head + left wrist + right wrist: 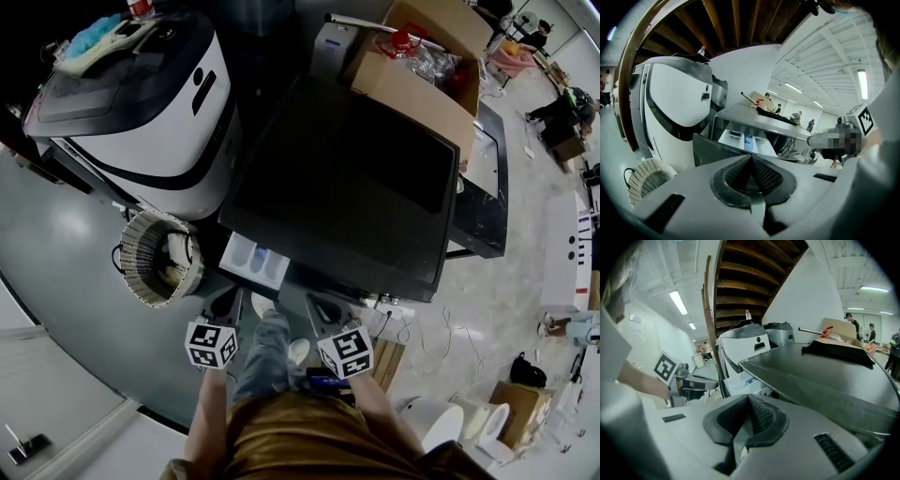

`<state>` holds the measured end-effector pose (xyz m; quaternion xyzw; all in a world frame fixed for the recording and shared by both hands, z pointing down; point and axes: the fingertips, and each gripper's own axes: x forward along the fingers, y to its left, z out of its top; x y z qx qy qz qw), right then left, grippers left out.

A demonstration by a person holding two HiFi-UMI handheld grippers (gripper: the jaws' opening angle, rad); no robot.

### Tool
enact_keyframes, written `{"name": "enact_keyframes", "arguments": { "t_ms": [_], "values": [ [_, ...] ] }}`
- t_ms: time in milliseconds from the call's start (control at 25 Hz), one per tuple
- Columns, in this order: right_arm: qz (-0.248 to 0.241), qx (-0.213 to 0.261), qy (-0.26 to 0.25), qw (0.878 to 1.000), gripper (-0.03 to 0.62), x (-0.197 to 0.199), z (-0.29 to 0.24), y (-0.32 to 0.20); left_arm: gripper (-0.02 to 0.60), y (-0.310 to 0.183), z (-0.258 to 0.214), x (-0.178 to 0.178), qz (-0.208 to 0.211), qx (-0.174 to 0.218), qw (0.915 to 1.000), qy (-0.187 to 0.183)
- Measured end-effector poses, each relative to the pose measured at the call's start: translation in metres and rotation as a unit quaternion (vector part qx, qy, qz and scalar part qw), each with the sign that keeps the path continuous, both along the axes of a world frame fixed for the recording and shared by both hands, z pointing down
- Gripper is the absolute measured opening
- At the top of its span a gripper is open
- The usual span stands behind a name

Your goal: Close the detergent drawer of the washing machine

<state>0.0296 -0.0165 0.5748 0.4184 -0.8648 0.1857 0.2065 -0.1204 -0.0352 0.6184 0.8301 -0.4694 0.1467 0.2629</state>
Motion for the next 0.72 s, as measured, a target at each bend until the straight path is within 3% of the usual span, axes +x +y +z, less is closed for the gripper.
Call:
{"name": "enact_keyframes", "arguments": {
  "t_ms": [720],
  "values": [
    [0.004, -0.002, 0.000, 1.000, 0.012, 0.004, 0.001, -0.009, 0.025, -0.014, -0.001, 0.007, 0.005, 0.002, 1.0000, 0.006]
  ]
}}
